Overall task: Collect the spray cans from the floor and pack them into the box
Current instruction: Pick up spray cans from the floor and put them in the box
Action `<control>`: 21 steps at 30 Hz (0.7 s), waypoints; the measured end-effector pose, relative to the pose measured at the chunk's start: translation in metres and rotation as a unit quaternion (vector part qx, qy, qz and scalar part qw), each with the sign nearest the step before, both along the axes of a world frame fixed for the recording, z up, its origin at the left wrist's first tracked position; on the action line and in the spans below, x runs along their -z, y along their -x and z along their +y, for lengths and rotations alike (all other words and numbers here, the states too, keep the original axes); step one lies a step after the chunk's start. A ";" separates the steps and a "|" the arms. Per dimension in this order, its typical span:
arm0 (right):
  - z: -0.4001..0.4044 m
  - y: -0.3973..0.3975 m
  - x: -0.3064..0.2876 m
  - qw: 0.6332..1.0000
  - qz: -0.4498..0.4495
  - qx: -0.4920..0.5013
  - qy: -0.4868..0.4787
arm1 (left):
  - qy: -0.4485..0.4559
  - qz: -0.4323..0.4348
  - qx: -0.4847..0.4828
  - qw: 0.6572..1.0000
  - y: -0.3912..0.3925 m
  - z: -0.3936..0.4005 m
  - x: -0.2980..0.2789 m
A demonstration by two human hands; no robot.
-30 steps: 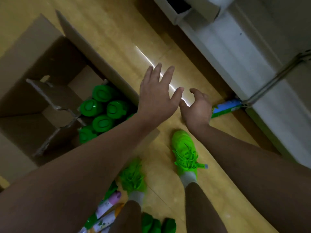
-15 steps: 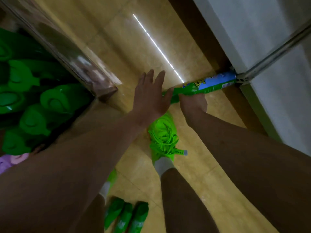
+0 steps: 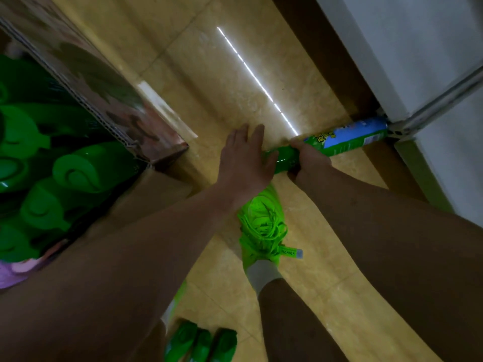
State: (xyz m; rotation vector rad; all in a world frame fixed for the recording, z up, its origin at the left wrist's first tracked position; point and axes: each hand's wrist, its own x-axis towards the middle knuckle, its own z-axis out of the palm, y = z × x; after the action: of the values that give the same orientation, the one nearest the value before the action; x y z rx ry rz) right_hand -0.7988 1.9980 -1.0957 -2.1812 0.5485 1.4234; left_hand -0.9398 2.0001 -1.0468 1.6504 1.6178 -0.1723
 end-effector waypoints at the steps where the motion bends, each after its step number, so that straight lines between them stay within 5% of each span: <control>1: -0.001 -0.001 -0.006 1.000 0.005 0.004 0.001 | -0.005 0.000 0.002 1.000 -0.001 0.005 -0.004; 12: -0.017 0.005 -0.100 0.996 0.060 -0.014 -0.057 | -0.066 -0.047 -0.014 0.997 0.010 0.060 -0.086; 21: 0.041 0.042 -0.188 0.966 0.080 -0.215 -0.115 | -0.121 -0.045 -0.062 0.990 0.052 0.074 -0.171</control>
State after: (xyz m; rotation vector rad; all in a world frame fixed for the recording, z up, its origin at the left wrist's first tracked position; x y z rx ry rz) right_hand -0.8406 2.0388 -0.9073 -2.0854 -0.0529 1.7937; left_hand -0.9916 2.0744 -0.8754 1.7035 1.7189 0.1652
